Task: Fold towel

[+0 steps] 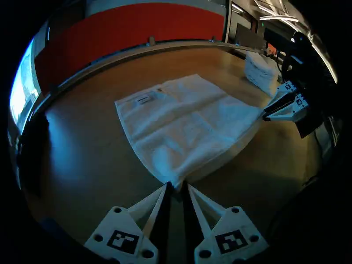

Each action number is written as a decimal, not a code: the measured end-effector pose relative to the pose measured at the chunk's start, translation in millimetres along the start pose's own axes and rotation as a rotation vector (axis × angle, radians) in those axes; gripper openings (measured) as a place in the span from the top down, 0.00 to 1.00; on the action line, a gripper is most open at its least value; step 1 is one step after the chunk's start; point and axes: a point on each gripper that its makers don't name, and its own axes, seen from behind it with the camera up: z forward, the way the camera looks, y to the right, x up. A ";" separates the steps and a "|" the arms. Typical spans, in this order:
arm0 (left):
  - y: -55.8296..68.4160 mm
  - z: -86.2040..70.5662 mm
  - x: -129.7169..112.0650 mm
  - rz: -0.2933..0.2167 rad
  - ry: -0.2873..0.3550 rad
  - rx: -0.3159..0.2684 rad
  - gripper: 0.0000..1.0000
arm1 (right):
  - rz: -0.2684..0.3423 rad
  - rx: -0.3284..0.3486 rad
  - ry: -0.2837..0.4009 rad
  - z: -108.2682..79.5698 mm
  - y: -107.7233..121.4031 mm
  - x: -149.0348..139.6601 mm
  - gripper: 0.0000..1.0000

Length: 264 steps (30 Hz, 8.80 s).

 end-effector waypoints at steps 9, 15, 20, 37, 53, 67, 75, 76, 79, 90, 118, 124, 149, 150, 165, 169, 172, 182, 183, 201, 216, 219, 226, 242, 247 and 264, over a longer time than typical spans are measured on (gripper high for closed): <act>1.1 -24.4 17.4 -0.025 0.005 0.001 0.83 | -0.014 -0.010 0.050 -24.2 1.1 30.7 0.84; 2.7 -41.5 29.8 -0.029 0.010 0.003 0.83 | -0.024 -0.015 0.077 -39.7 1.2 50.1 0.84; 5.1 -58.2 41.7 -0.047 0.021 -0.002 0.83 | -0.031 -0.019 0.093 -53.9 0.9 61.6 0.84; 23.8 -95.7 51.3 -0.074 0.009 -0.036 0.83 | -0.045 -0.006 0.096 -92.7 -7.8 71.5 0.84; 30.0 -111.2 58.5 -0.076 0.015 -0.049 0.83 | -0.035 0.014 0.104 -111.0 -14.4 76.3 0.84; 33.8 -116.2 57.8 -0.078 0.007 -0.059 0.83 | -0.040 0.027 0.099 -116.8 -17.4 77.1 0.84; 29.9 -108.1 57.4 -0.091 0.005 -0.056 0.83 | -0.036 0.024 0.089 -108.1 -14.8 75.4 0.84; 28.9 -106.3 57.5 -0.092 0.005 -0.055 0.83 | -0.034 0.024 0.087 -106.5 -13.9 75.0 0.84; 25.7 -100.1 57.7 -0.095 0.005 -0.050 0.83 | -0.027 0.023 0.081 -100.6 -11.0 73.2 0.84; 15.1 -71.0 61.0 -0.115 0.001 -0.042 0.83 | -0.009 0.000 0.048 -71.6 8.5 64.7 0.84; -11.3 -0.5 51.6 -0.133 -0.047 -0.009 0.83 | 0.024 -0.003 -0.040 -16.9 52.5 39.6 0.84; -17.4 17.1 43.2 -0.144 -0.063 0.009 0.83 | 0.053 -0.003 -0.054 -3.5 55.1 32.9 0.83; -48.2 39.7 46.4 -0.066 -0.071 0.098 0.57 | 0.025 -0.125 -0.076 20.6 91.9 26.6 0.58; -49.1 39.7 47.6 -0.066 -0.068 0.100 0.57 | 0.026 -0.130 -0.074 21.1 93.3 27.6 0.58; -65.6 30.4 56.5 -0.112 -0.048 0.126 0.10 | 0.048 -0.204 -0.019 17.3 110.5 44.7 0.12; -68.5 28.0 55.1 -0.132 -0.048 0.130 0.04 | 0.056 -0.218 -0.010 15.4 111.2 45.9 0.10; -68.4 26.1 53.8 -0.140 -0.046 0.129 0.03 | 0.062 -0.219 -0.004 13.5 108.6 46.5 0.10; -61.5 13.0 48.0 -0.155 -0.039 0.129 0.03 | 0.079 -0.204 0.013 2.0 93.5 45.3 0.10; -60.4 11.4 47.0 -0.158 -0.038 0.129 0.03 | 0.080 -0.204 0.014 0.6 92.0 44.9 0.10; -40.6 -16.8 15.9 -0.262 -0.026 0.150 0.03 | 0.113 -0.209 0.025 -24.1 61.4 31.6 0.10; -35.1 -31.6 0.4 -0.288 -0.026 0.167 0.03 | 0.114 -0.205 0.004 -36.7 49.0 12.6 0.10; -34.2 -33.9 -1.0 -0.291 -0.023 0.170 0.03 | 0.110 -0.200 0.000 -36.9 49.2 10.2 0.11; -32.4 -44.2 -4.8 -0.303 -0.010 0.186 0.03 | 0.086 -0.171 -0.007 -34.2 47.1 6.9 0.10; -30.5 -75.6 -27.5 -0.376 0.014 0.246 0.03 | 0.022 -0.109 -0.029 -24.9 47.1 6.0 0.10; -27.1 -82.2 -34.2 -0.388 0.025 0.254 0.04 | 0.004 -0.092 -0.048 -21.9 46.0 0.7 0.10; -7.8 -102.0 -73.1 -0.407 0.019 0.272 0.03 | -0.040 -0.040 -0.113 -12.1 40.6 -18.7 0.18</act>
